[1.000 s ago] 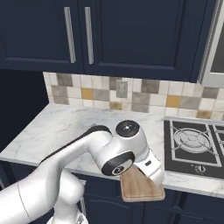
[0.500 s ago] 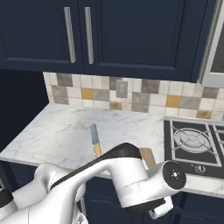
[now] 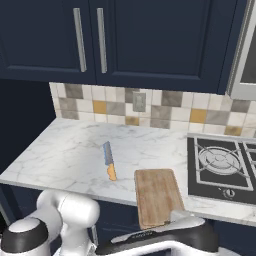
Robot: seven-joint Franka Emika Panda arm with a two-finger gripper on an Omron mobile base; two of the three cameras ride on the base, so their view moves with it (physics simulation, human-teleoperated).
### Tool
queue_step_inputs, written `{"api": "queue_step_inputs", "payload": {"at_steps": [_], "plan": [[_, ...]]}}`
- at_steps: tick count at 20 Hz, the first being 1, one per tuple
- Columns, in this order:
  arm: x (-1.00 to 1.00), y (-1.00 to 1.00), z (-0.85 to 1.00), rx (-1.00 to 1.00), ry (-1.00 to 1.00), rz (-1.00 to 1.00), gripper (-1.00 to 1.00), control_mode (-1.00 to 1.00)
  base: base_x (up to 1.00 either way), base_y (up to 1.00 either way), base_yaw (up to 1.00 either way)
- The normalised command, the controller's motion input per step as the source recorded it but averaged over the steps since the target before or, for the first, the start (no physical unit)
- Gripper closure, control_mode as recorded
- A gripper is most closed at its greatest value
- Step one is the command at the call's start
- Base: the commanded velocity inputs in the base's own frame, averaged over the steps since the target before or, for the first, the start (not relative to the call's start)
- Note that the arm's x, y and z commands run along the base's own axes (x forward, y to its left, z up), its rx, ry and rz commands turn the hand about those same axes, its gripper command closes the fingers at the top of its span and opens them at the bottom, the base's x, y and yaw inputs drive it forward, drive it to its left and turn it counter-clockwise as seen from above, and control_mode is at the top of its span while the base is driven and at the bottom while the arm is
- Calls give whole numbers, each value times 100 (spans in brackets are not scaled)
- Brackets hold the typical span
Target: Move the cutting board and knife to the sink. Then move spray from the cabinet to the counter.
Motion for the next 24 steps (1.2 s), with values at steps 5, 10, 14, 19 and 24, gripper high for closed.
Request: {"api": "queue_step_inputs", "payload": {"at_steps": [5,10,14,19,24], "plan": [[10,10,-66,27,-19,-8,-100,-100,0,0,0],[38,4,-25,15,-11,-5,-100,-100,0,0,0],[54,0,-27,8,-8,-11,-100,-100,0,0,0],[22,0,-38,3,-10,-5,-100,-100,0,0,0],[2,0,-38,1,-10,-6,-100,-100,0,0,0]]}}
